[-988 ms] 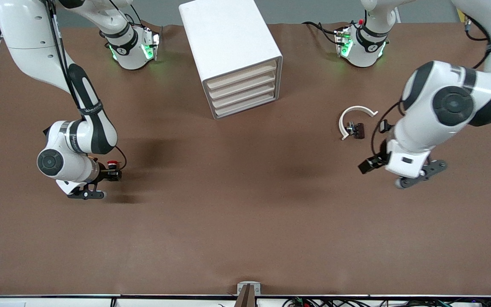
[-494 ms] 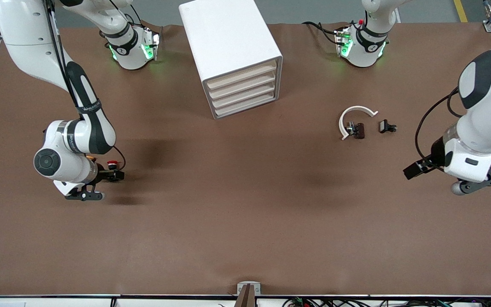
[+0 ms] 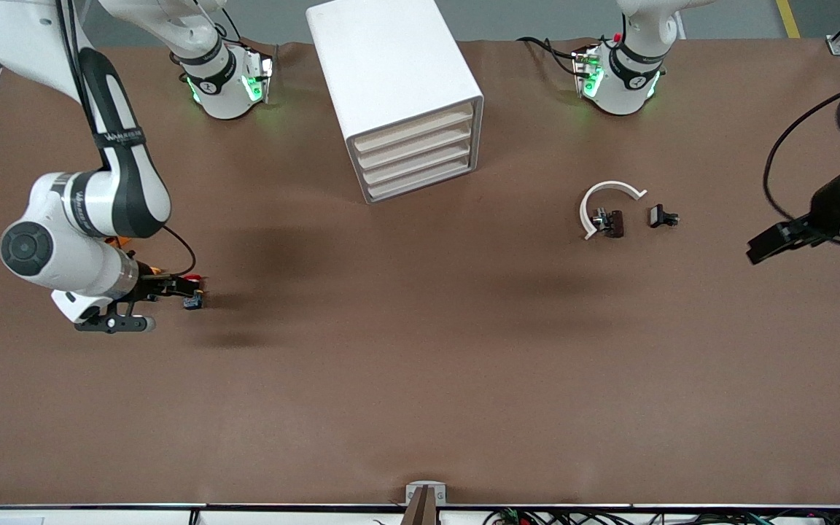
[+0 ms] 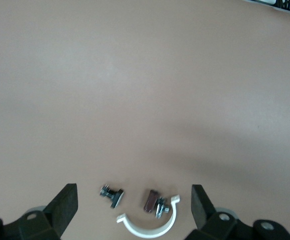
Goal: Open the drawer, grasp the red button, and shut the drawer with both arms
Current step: 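Open the right gripper beside the orange block and draw it back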
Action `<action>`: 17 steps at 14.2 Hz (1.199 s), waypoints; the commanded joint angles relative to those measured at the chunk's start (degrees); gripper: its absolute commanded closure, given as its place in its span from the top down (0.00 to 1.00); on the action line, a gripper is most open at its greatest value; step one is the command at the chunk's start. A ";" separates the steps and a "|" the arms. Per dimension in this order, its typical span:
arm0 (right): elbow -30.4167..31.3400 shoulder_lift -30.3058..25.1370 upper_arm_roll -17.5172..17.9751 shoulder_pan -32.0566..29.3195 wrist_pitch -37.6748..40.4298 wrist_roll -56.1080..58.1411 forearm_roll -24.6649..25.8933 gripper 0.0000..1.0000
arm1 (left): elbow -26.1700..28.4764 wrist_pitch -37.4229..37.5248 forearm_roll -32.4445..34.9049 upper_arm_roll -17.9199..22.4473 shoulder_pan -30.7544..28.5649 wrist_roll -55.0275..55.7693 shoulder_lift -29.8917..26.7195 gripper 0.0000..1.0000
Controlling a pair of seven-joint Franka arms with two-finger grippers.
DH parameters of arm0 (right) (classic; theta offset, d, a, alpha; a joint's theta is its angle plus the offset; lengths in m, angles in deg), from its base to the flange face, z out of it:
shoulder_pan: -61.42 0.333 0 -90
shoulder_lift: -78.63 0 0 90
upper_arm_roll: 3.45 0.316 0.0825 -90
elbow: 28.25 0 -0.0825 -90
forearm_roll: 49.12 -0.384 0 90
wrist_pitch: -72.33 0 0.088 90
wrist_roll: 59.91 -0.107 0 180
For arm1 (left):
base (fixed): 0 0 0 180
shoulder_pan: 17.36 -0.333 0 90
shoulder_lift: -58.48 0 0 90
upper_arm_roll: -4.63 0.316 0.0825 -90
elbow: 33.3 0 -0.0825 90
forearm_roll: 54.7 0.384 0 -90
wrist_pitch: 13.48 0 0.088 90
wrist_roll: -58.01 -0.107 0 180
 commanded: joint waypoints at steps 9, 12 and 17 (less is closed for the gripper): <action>-14.78 -9.96 0.57 -0.30 25.18 -0.64 0.34 1.00 | 4.18 9.28 -2.04 8.86 4.43 -9.64 -11.46 1.00; -19.18 -10.14 0.48 -0.47 29.06 -0.64 0.34 1.00 | 4.18 9.28 -1.95 8.86 3.99 -10.34 -11.90 1.00; -28.32 -10.14 -0.31 -1.35 36.25 -0.47 1.13 1.00 | 4.18 9.10 -3.09 7.37 4.60 -10.43 -11.81 1.00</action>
